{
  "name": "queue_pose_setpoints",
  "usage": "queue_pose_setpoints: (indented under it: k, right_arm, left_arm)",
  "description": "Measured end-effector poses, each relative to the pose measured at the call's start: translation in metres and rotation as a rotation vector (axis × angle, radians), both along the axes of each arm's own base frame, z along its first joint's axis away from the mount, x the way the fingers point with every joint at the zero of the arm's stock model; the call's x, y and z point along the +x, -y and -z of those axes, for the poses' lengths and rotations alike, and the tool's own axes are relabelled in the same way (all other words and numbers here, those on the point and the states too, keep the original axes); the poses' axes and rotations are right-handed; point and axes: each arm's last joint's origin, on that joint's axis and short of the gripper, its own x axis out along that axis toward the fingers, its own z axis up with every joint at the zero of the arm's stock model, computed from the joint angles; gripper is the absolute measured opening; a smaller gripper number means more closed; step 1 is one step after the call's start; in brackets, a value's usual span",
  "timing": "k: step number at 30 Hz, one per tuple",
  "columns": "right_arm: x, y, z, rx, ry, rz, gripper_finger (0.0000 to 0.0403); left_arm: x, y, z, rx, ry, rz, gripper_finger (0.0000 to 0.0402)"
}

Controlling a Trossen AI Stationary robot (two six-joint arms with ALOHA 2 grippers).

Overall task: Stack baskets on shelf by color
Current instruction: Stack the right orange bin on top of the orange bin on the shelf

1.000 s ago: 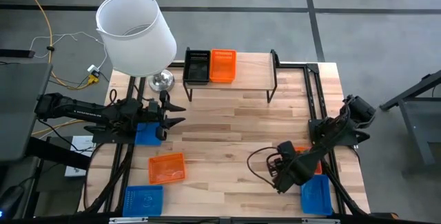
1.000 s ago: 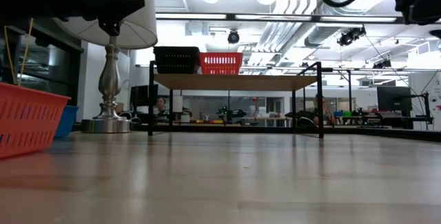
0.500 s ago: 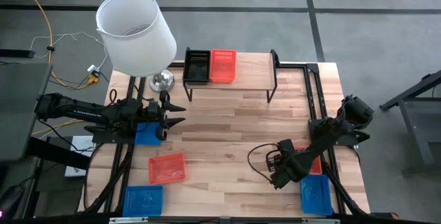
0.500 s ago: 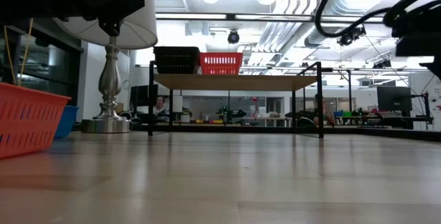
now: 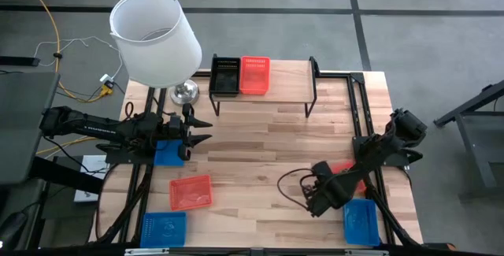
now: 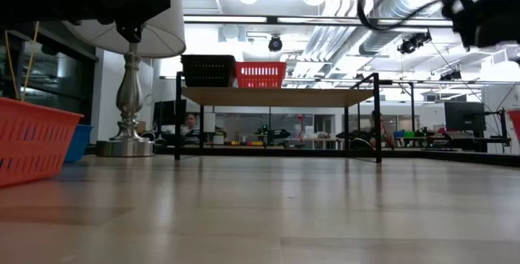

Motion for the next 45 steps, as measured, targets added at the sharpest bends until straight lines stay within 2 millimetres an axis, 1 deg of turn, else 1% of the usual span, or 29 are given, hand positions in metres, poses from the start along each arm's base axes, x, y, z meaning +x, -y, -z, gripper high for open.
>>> queue_pose_setpoints:
  k: [3, 6, 10, 13, 16, 19, 22, 24, 27, 34, 40, 45]
  right_arm:
    - [0.01, -0.006, -0.016, -0.017, 0.064, -0.107, 0.0003]
    - [0.021, -0.012, -0.036, -0.05, 0.144, -0.245, 0.0004]
    - [0.035, -0.019, -0.065, -0.142, 0.259, -0.44, 0.0002]
    - [0.045, -0.024, -0.087, -0.239, 0.336, -0.624, 0.0001]
    - [0.056, -0.029, -0.104, -0.37, 0.397, -0.851, 0.0001]
    - [0.066, -0.035, -0.117, -0.517, 0.423, -1.09, 0.0001]
    - [0.077, -0.035, -0.128, -0.62, 0.429, -1.264, 0.0]
    - [0.084, -0.03, -0.134, -0.693, 0.41, -1.309, 0.0]
    - [0.095, -0.014, -0.141, -0.772, 0.354, -1.326, 0.0]
    - [0.12, 0.028, -0.155, -0.828, 0.268, -1.341, 0.0]
    - [0.132, 0.054, -0.173, -0.895, 0.218, -1.356, 0.0]
    - [0.14, 0.078, -0.194, -0.96, 0.192, -1.347, 0.0]
  left_arm:
    - [0.0, 0.0, 0.0, 0.0, 0.0, 0.0, 0.0161]
    - [0.0, 0.0, 0.0, 0.0, 0.0, 0.0, 0.0161]
    - [0.0, 0.0, 0.0, 0.0, 0.001, 0.0, 0.0161]
    - [0.0, 0.0, 0.0, 0.0, 0.001, 0.0, 0.0161]
    - [0.0, 0.0, 0.0, -0.004, 0.001, 0.001, 0.0161]
    - [0.0, 0.0, 0.0, -0.003, 0.001, 0.0, 0.0161]
    - [0.0, 0.0, 0.0, -0.003, 0.001, 0.0, 0.0161]
    - [0.0, 0.0, 0.0, -0.003, 0.0, 0.0, 0.0161]
    - [0.0, 0.0, 0.0, -0.003, 0.0, 0.0, 0.0161]
    - [0.0, 0.0, 0.0, -0.003, 0.0, 0.0, 0.0161]
    - [0.0, 0.0, 0.0, 0.0, 0.0, 0.0, 0.0161]
    - [0.0, 0.0, 0.0, 0.0, 0.0, 0.0, 0.0161]
